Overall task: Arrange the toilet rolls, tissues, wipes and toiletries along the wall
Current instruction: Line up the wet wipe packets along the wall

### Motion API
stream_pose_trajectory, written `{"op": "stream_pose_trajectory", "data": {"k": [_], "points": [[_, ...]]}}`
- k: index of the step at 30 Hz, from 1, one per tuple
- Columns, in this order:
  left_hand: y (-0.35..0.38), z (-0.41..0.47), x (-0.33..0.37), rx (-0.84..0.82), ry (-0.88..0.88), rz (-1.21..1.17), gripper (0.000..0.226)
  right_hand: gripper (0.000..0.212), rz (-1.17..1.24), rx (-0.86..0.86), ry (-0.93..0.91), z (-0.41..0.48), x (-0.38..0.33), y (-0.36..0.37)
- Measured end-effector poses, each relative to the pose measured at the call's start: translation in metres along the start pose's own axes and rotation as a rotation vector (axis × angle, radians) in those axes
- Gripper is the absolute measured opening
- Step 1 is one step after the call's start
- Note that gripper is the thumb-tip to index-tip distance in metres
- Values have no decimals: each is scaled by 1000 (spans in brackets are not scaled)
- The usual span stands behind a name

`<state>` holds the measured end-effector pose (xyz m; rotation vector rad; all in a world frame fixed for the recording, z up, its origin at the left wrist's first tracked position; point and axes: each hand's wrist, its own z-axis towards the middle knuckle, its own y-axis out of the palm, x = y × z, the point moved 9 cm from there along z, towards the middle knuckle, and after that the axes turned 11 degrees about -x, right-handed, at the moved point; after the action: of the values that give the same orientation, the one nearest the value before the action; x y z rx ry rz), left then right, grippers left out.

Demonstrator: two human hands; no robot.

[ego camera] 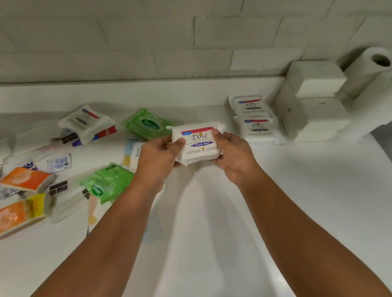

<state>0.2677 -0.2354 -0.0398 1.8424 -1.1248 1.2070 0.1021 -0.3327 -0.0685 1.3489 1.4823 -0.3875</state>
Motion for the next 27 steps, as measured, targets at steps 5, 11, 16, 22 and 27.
{"op": "stream_pose_trajectory", "data": {"k": [5,11,16,22,27], "points": [[63,21,-7,-6,30,-44,13,17,-105,63,-50,-1,-32,-65],[122,63,-7,-10,40,-78,11,20,-554,229,-199,22,-90,-119],[152,112,9,-11,41,6,22,19,-815,332,-214,53,-131,-135],[171,161,26,-13,56,90,18,28,-1131,347,-189,71,-154,-138],[182,182,31,-2,90,186,17,29,-1286,289,-192,83,-157,-139]]}}
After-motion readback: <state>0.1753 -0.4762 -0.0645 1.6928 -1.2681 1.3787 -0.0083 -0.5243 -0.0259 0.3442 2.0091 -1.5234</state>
